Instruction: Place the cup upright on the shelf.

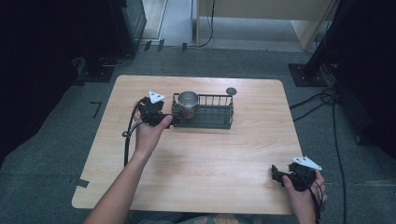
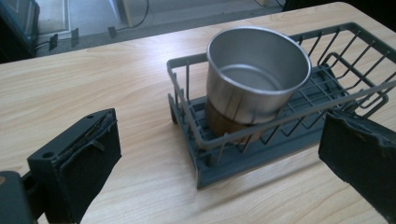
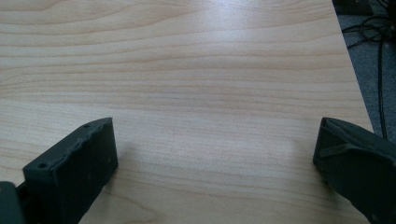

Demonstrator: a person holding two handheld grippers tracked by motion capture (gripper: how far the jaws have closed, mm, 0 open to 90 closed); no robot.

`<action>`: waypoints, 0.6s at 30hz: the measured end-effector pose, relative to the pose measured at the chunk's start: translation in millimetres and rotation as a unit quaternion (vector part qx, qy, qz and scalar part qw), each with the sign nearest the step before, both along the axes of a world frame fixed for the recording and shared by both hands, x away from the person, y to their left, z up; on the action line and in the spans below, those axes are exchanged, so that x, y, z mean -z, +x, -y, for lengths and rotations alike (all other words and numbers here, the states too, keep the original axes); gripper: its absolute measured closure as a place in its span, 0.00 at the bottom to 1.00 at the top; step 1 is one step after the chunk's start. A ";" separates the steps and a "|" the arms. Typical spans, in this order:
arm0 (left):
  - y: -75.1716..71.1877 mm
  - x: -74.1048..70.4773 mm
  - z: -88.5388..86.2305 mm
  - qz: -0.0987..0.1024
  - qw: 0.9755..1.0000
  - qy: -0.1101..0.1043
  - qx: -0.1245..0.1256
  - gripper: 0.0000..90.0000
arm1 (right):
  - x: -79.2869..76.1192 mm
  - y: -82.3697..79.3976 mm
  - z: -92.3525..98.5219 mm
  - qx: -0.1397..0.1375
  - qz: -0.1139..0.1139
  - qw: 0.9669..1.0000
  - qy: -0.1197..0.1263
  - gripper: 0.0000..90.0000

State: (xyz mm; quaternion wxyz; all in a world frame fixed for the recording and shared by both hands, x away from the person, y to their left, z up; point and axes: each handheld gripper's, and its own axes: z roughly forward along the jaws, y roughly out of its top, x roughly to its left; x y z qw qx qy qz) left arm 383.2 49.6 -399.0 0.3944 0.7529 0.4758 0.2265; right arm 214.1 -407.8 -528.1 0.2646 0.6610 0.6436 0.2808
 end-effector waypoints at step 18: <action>-29.4 27.0 -41.7 -0.010 1.000 0.005 -0.026 0.00 | 0.0 0.0 0.0 0.000 0.000 1.000 0.000 0.00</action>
